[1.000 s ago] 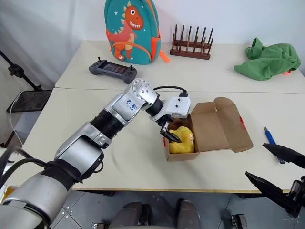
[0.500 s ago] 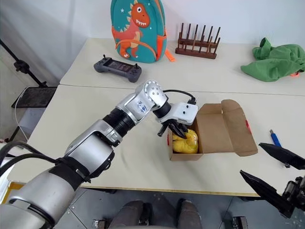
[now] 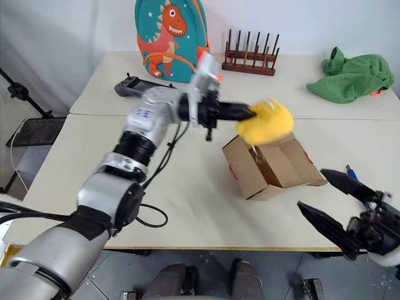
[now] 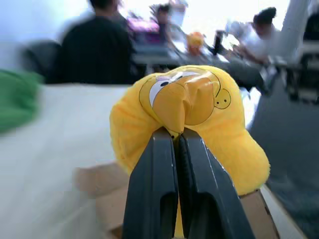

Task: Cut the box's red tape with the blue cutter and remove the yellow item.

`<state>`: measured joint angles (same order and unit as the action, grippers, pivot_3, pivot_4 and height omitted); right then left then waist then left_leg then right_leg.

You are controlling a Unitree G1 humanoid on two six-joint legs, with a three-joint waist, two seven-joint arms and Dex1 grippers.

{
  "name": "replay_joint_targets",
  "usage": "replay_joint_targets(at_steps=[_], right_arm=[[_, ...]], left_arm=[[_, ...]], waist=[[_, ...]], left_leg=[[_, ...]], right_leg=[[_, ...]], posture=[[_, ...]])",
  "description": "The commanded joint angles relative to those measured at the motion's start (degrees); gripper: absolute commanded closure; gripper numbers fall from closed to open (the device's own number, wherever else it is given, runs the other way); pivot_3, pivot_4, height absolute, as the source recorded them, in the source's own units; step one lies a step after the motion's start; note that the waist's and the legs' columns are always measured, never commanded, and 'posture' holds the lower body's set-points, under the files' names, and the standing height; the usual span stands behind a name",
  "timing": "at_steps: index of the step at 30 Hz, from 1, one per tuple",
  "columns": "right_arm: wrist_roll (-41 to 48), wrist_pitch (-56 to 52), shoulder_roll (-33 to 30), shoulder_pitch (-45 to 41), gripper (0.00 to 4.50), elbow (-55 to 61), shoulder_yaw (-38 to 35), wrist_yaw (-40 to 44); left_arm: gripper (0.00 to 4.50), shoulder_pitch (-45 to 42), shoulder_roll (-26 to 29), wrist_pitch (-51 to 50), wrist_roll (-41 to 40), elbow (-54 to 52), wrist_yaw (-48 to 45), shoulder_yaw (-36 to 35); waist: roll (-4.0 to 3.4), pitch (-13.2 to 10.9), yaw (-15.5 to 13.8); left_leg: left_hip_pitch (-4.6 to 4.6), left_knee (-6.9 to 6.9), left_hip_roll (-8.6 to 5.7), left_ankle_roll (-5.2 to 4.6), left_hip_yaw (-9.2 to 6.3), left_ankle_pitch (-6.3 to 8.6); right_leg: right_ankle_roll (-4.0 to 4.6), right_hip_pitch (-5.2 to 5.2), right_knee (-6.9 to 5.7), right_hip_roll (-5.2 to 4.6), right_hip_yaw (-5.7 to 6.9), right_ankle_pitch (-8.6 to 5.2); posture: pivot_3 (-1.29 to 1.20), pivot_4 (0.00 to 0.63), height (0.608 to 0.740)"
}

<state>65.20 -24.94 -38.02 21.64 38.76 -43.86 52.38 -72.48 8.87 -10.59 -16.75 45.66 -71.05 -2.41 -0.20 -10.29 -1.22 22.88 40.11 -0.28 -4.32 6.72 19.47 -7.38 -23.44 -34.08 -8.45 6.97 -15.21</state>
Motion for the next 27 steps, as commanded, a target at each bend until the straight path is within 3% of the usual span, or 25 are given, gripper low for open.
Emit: replay_joint_targets(at_steps=[1, 4, 8, 13, 16, 21, 27], right_arm=[[-2.3, 2.2, 1.1, -4.7, 0.0, -1.6, 6.0, -0.3], [-6.5, 4.6, 2.9, -10.6, 0.0, -4.4, 13.1, 1.1], [-14.5, 6.8, 0.8, -15.1, 0.0, -10.1, 21.2, 7.3], [-22.4, 14.6, 1.9, -20.0, 0.0, -19.6, 26.5, 13.5], [-24.5, 17.5, 2.0, -20.5, 0.0, -21.6, 27.1, 15.0], [-24.6, 18.9, 2.4, -21.3, 0.0, -22.5, 25.4, 13.3], [-24.6, 19.3, 1.0, -20.3, 0.0, -22.0, 23.4, 12.8]], left_arm=[[4.46, 5.8, 4.0, 0.9, -1.7, -6.9, 5.8, -4.3], [4.46, 15.6, 10.3, 0.3, -1.7, -14.5, 11.0, -8.0], [4.46, 31.7, 17.1, -6.4, -1.1, -27.1, 19.0, -11.3], [4.46, 49.2, 19.8, -12.4, -3.6, -42.1, 24.2, -14.0], [3.79, 51.8, 20.0, -14.1, -3.5, -44.7, 25.5, -13.0], [2.17, 51.0, 19.8, -13.3, -5.3, -47.0, 26.4, -13.5], [0.27, 51.5, 25.9, -10.4, -6.1, -45.4, 22.2, -14.5]], waist=[[0.0, 0.0, -0.1], [0.01, 0.0, 0.2], [0.02, 0.0, 0.2], [0.05, 0.0, -0.6], [0.1, 0.0, -1.2], [0.09, 0.0, -0.3], [0.07, 0.0, 0.6]], left_leg=[[-0.02, -0.01, -0.02, 0.0, 0.0, -0.04], [-0.06, 0.0, -0.04, 0.0, 0.02, -0.04], [-0.09, -0.02, -0.05, 0.01, 0.06, -0.04], [-0.12, 0.06, -0.16, -0.04, -0.04, -0.01], [-0.13, 0.08, -0.21, -0.04, -0.26, -0.02], [-0.65, -0.07, -0.16, 0.48, -0.24, 0.27], [-0.73, -0.13, 0.07, 0.44, -0.15, 0.21]], right_leg=[[0.0, 0.02, 0.0, 0.0, -0.01, 0.0], [0.0, 0.01, -0.11, 0.0, -0.06, 0.0], [0.0, 0.0, -0.17, 0.03, -0.07, 0.0], [0.0, 0.11, -0.21, -0.06, -0.08, 0.01], [0.01, 0.29, -0.13, -0.1, -0.06, 0.01], [0.01, 0.76, 0.0, -0.11, -0.08, 0.01], [0.16, 0.73, -0.02, 0.08, 0.03, -0.08]], posture=[[0.0, 0.15, 0.74], [0.0, 0.15, 0.74], [0.0, 0.15, 0.74], [0.0, 0.15, 0.74], [0.0, 0.15, 0.74], [0.0, 0.15, 0.74], [0.0, 0.15, 0.74]])
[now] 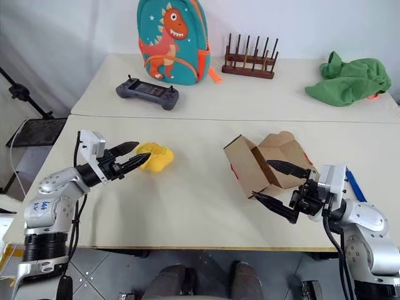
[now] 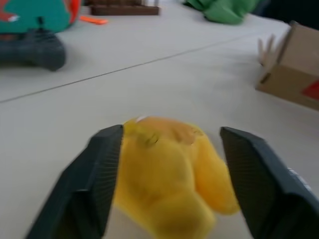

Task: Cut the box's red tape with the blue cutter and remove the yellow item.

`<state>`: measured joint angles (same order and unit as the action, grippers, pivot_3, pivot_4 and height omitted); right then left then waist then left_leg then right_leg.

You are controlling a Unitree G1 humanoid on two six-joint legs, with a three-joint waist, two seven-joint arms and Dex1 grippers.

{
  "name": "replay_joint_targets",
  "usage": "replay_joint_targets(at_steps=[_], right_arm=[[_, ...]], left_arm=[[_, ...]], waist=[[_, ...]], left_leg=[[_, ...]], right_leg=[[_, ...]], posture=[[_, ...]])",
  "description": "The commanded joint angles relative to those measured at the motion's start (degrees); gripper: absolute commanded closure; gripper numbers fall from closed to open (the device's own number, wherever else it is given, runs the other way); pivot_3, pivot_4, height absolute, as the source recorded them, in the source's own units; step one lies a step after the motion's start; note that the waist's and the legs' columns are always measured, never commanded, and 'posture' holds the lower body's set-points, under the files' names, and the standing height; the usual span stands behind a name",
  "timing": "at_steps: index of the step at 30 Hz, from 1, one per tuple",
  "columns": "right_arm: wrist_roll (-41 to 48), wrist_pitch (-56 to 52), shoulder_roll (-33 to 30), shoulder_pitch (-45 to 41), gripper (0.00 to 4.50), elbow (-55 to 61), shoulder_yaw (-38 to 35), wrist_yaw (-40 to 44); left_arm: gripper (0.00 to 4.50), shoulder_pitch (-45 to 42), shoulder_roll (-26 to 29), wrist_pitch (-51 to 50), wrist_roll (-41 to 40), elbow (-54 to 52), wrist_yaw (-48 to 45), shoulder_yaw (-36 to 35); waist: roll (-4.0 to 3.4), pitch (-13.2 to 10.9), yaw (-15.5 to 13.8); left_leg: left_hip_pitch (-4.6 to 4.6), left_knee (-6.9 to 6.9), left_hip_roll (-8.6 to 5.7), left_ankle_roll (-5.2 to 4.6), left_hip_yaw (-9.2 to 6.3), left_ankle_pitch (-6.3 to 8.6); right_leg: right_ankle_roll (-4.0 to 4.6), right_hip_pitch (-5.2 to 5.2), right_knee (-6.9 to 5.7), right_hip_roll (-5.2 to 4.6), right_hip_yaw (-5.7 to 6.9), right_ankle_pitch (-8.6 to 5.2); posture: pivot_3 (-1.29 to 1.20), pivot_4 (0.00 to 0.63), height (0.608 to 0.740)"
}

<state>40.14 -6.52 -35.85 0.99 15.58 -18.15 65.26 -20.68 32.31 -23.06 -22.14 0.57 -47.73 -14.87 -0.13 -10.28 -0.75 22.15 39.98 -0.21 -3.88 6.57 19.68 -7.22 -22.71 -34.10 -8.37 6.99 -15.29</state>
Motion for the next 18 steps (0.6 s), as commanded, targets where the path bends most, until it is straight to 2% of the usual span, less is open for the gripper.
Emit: replay_joint_targets(at_steps=[1, 5, 8, 12, 18], right_arm=[[0.4, 0.8, -1.7, 0.7, 0.0, 1.4, -2.8, 0.1], [0.4, 0.4, -4.1, 2.2, 0.0, 1.7, -5.3, 0.4], [-0.2, 0.6, -7.9, 5.8, 0.0, 0.5, -11.0, 2.1], [-0.6, 1.9, -9.4, 8.9, 0.0, -1.4, -15.0, 3.3], [-2.1, 3.5, -9.7, 9.4, 0.0, -4.9, -17.1, 3.6]], left_arm=[[0.02, 0.1, 4.2, 2.6, -0.2, 0.1, -1.9, -2.0], [0.02, 3.4, 10.5, 4.9, 1.0, 0.5, -4.9, -3.0], [0.02, 13.3, 15.3, 8.0, -0.1, -1.3, -9.0, -9.8], [0.02, 21.8, 14.4, 6.8, -2.5, -5.1, -6.5, -16.0], [0.02, 23.7, 11.6, 5.7, -4.0, -6.6, -0.3, -20.1]], waist=[[0.0, 0.0, 0.2], [-0.03, 0.0, 0.7], [-0.11, 0.0, 1.0], [-0.1, -0.1, 0.9], [-0.1, -0.1, -0.2]], left_leg=[[-0.01, -0.02, 0.01, 0.0, 0.02, 0.0], [-0.01, -0.03, 0.0, 0.06, 0.04, 0.03], [-0.01, -0.09, 0.01, 0.3, 0.05, 0.19], [-0.04, -0.29, 0.1, 0.31, 0.09, 0.24], [-0.1, -0.28, 0.09, 0.39, 0.02, 0.28]], right_leg=[[0.01, 0.0, 0.0, 0.02, -0.01, -0.01], [0.01, -0.01, 0.02, -0.08, -0.05, -0.01], [0.01, -0.08, 0.06, -0.21, -0.13, -0.01], [0.09, -0.1, 0.23, -0.21, -0.16, -0.05], [0.1, -0.02, 0.34, -0.36, -0.55, -0.06]], posture=[[0.0, 0.15, 0.74], [0.0, 0.15, 0.74], [0.0, 0.15, 0.74], [0.0, 0.15, 0.74], [0.0, 0.15, 0.74]])
